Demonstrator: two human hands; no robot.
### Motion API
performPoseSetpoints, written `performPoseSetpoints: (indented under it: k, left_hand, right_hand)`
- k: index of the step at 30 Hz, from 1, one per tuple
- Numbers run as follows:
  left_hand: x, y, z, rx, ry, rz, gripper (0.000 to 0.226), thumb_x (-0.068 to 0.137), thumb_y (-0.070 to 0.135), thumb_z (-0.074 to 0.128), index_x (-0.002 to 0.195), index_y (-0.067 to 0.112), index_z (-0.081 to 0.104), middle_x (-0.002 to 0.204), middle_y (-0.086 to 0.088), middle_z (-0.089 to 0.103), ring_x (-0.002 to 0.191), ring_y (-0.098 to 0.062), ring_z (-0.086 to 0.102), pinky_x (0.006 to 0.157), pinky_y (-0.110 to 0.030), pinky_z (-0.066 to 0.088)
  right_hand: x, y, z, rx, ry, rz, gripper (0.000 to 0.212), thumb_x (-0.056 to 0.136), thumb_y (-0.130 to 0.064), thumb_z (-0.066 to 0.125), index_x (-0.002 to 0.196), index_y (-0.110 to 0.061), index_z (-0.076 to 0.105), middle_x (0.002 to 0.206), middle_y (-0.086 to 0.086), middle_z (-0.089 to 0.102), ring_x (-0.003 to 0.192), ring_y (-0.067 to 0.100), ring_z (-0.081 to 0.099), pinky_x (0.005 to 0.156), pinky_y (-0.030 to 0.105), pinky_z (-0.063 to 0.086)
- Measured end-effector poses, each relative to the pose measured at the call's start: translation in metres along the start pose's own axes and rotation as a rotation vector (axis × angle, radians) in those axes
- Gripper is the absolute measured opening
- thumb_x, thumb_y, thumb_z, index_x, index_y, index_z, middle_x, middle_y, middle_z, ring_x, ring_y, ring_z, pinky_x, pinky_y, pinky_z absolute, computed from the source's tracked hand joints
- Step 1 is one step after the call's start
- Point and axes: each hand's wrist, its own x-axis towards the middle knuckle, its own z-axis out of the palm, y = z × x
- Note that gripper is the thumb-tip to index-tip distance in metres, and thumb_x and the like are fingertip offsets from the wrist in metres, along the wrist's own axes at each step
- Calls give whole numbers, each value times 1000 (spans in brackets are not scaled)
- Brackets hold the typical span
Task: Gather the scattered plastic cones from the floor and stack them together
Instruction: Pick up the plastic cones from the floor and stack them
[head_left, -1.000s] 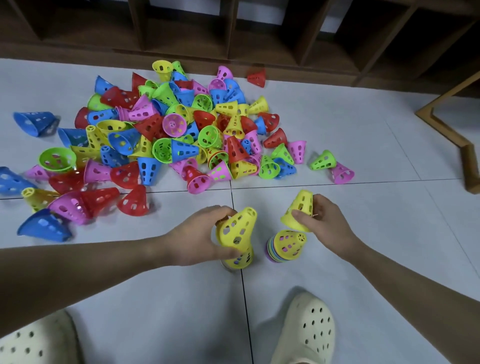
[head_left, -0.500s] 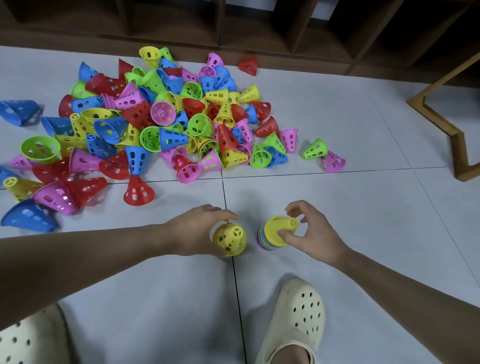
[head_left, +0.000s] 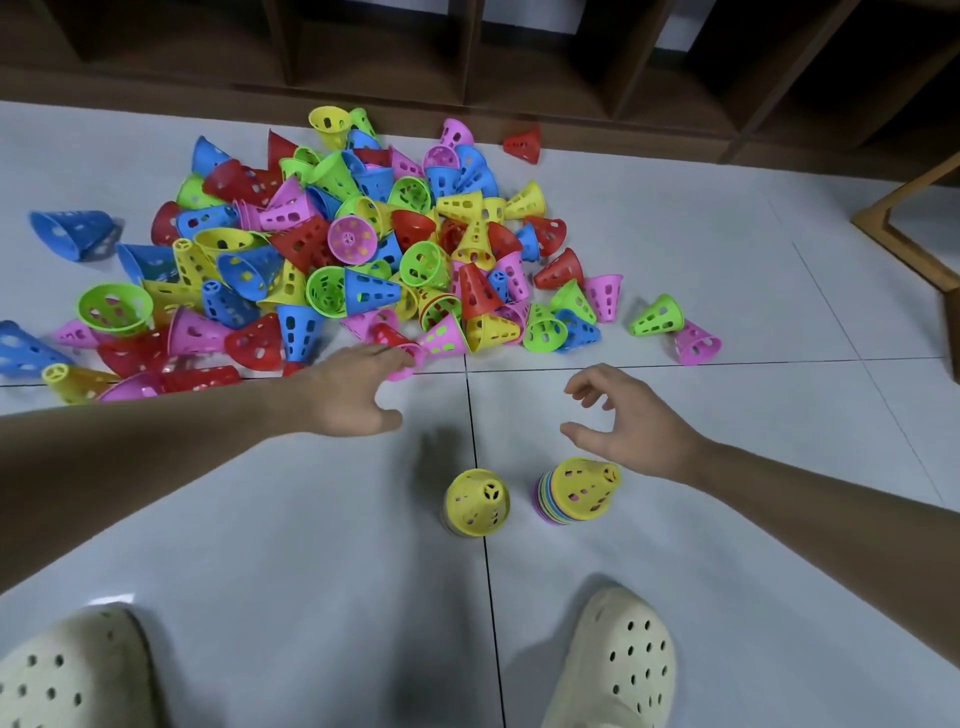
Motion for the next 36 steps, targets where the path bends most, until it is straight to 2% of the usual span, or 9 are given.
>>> performPoseSetpoints:
  k: [5, 11, 13, 16, 19, 23, 27, 33, 36]
  left_hand:
    - [19, -15, -18, 48, 60, -40, 77, 85, 37, 70, 152, 20, 35, 152, -3, 40, 141, -24, 35, 111, -33, 31]
    - [43, -37, -13, 211, -16, -6, 90, 85, 40, 70, 158, 22, 20, 162, 0, 24, 149, -21, 24, 118, -35, 28]
    - [50, -42, -12, 271, -44, 9, 94, 85, 41, 70, 159, 22, 16, 166, 1, 13, 153, -20, 15, 121, -34, 23]
    - [62, -50, -11, 317, -63, -1, 95, 82, 34, 69, 159, 20, 14, 168, 2, 5, 154, -21, 11, 123, -39, 24]
    - [74, -57, -13, 332, -63, -4, 94, 81, 27, 69, 158, 18, 16, 166, 0, 12, 151, -23, 17, 121, -41, 27]
    - [91, -65, -17, 396, -50, 32, 91, 83, 32, 69, 158, 21, 19, 162, -1, 22, 143, -25, 27, 118, -41, 31]
    - [99, -69, -17, 512, -54, 76, 86, 86, 35, 68, 157, 29, 20, 158, 5, 28, 138, -21, 29, 116, -37, 28]
    - [101, -68, -7, 802, -28, 264, 76, 92, 34, 58, 157, 27, 19, 151, 7, 38, 129, -22, 34, 110, -32, 28]
    - [99, -69, 0, 813, 15, 369, 66, 93, 32, 55, 154, 24, 32, 149, 4, 44, 131, -24, 33, 108, -32, 28]
  right_hand:
    - [38, 0, 0, -53, -22, -12, 30, 85, -28, 75, 109, -26, 57, 105, -11, 55, 95, 8, 55, 76, 12, 37]
    - [81, -1, 16, -68, 78, -2, 21, 89, -20, 68, 109, -19, 60, 102, -6, 56, 88, 14, 58, 73, 22, 42]
    - [92, -1, 23, -75, 49, 7, 22, 90, -21, 67, 110, -19, 60, 103, -7, 56, 90, 15, 57, 77, 26, 46]
    - [107, 2, 30, -88, -5, 36, 27, 90, -23, 66, 116, -19, 59, 109, -10, 54, 96, 13, 54, 80, 27, 44]
    - [120, 4, 36, -105, -40, 74, 37, 92, -22, 65, 127, -17, 57, 120, -7, 56, 104, 7, 49, 86, 22, 38]
    - [134, 6, 39, -179, -94, 68, 46, 93, -24, 64, 136, -14, 53, 132, 0, 56, 121, 16, 51, 95, 27, 40]
    - [150, 8, 42, -201, -113, 69, 53, 92, -22, 64, 143, -15, 48, 144, 3, 50, 136, 20, 41, 108, 30, 35]
    - [170, 8, 50, -286, -224, 77, 71, 93, -27, 64, 154, -15, 31, 158, 6, 33, 148, 24, 24, 116, 34, 27]
    - [178, 8, 52, -311, -226, 72, 72, 91, -28, 67, 152, -13, 32, 154, 8, 36, 144, 25, 27, 115, 36, 30]
